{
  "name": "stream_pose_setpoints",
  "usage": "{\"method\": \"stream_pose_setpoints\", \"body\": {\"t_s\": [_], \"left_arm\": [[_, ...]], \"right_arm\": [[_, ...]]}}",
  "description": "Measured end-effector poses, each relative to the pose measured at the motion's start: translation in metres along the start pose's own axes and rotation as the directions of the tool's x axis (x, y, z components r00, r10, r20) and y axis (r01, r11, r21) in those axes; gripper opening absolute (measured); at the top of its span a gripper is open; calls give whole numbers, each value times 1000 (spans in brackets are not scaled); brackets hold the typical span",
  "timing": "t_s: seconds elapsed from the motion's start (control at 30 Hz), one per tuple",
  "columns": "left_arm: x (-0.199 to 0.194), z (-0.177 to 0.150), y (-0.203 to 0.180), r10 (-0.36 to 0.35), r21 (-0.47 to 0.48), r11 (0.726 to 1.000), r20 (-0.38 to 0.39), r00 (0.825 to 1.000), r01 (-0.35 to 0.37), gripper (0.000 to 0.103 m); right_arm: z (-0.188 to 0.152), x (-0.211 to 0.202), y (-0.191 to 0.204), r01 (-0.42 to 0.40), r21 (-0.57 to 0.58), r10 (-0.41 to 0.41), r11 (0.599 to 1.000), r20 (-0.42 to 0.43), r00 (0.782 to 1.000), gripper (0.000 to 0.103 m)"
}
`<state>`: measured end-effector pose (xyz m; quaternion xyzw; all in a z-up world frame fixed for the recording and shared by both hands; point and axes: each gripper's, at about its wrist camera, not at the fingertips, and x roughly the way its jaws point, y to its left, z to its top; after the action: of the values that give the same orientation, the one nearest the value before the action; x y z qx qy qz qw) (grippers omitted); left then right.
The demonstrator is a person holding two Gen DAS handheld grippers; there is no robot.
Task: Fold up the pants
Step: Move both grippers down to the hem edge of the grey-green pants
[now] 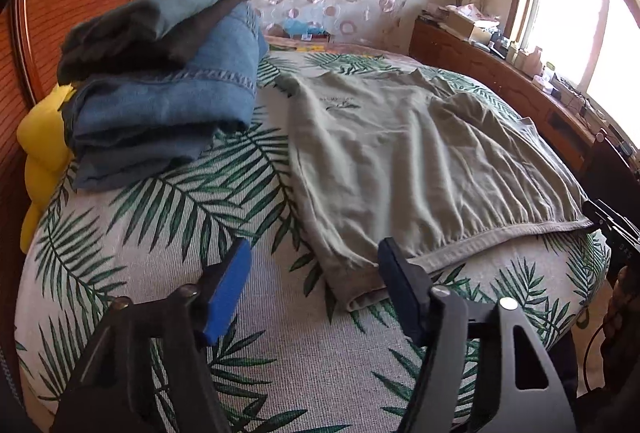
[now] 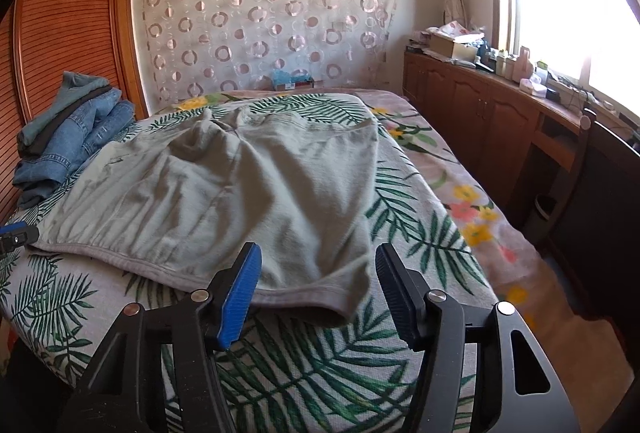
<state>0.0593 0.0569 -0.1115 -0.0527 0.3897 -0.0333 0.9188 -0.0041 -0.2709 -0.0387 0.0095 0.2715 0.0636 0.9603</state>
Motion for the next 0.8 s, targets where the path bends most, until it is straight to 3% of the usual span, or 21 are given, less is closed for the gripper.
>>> {"method": "stream_pose_setpoints", "body": {"t_s": [0.33, 0.47, 0.57, 0.8], "left_arm": [[-3, -3, -5, 6, 34, 999, -6, 1000, -6, 53], [-6, -4, -3, -11, 33, 999, -7, 1000, 11, 52], [-8, -7, -5, -27, 44, 999, -12, 1000, 28, 51], [-9, -7, -5, -40, 35, 999, -13, 999, 41, 41]], "right_arm": [[11, -9, -13, -53, 55, 59, 997, -109, 992, 60], [14, -16, -13, -52, 36, 56, 998, -114, 992, 42], [14, -17, -9, -61, 24, 63, 998, -116, 991, 35], [17, -8, -11, -62, 37, 66, 997, -126, 990, 34]]}}
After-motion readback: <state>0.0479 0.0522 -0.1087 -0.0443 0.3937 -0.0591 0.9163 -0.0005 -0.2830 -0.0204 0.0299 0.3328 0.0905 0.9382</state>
